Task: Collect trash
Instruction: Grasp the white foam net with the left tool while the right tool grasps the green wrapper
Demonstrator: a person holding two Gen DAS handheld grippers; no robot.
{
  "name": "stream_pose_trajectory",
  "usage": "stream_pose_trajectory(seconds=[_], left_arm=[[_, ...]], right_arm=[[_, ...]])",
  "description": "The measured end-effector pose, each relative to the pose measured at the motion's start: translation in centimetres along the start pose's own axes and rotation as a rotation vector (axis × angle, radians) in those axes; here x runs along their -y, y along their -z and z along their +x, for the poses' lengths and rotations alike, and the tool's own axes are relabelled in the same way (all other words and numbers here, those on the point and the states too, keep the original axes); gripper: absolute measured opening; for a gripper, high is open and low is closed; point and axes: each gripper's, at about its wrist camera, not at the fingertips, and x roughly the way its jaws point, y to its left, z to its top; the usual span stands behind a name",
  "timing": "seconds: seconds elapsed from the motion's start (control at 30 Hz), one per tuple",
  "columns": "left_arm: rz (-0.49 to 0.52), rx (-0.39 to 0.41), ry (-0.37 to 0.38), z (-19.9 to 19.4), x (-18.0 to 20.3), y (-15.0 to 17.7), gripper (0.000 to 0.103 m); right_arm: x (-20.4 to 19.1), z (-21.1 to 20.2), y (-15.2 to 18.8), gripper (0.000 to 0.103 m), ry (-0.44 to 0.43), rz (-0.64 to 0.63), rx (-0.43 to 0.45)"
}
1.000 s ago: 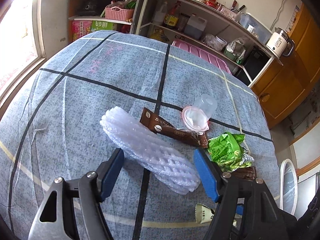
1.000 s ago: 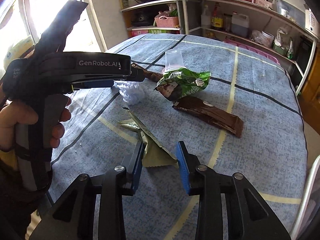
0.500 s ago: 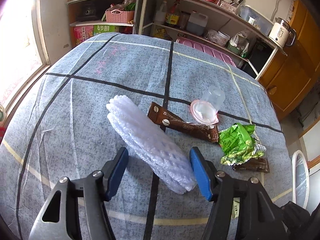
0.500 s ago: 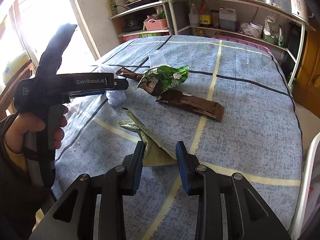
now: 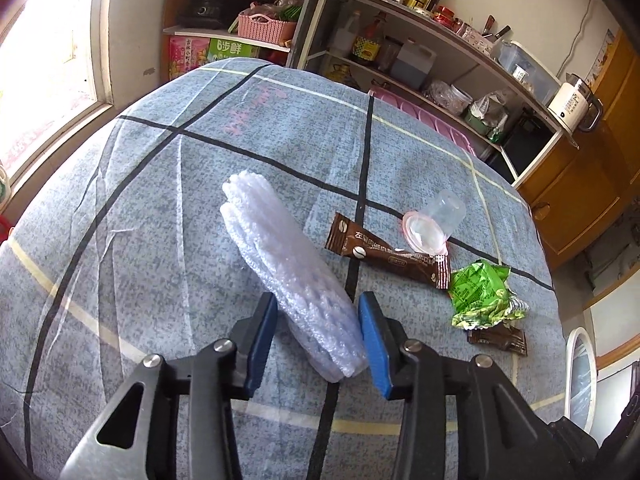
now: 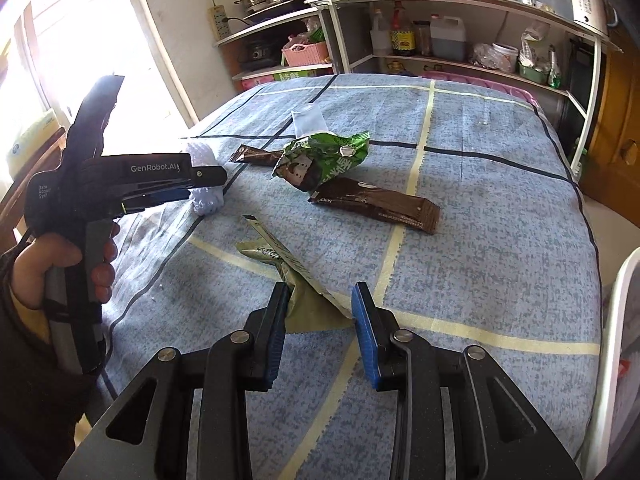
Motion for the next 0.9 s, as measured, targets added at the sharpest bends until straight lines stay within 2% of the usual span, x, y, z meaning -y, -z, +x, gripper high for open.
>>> stream_pose_trajectory(seconds=[0.07, 0.23, 0.6, 0.9], left_arm=[[0.006, -0.003, 0.016, 0.0, 0.3, 0.3, 0.035], [0.053, 0.003, 0.009, -0.2, 1.4, 1.0, 0.03], [0.139, 0.011, 0.019, -1.7, 3.0, 2.7, 0.029], [0.183, 0.043, 0.072, -4.6, 4.8, 4.3, 0.029]], right_arm=[[0.0, -0.2, 0.1, 0.033, 0.002, 0.005, 0.004], [0.3, -0.8, 0.4, 0.033, 0.007, 0.027, 0.017], [0.7, -2.1, 0.9, 0.033, 0.009, 0.06, 0.048], [1.6, -3.6, 1.2, 0.033, 0.014, 0.1, 0.079]])
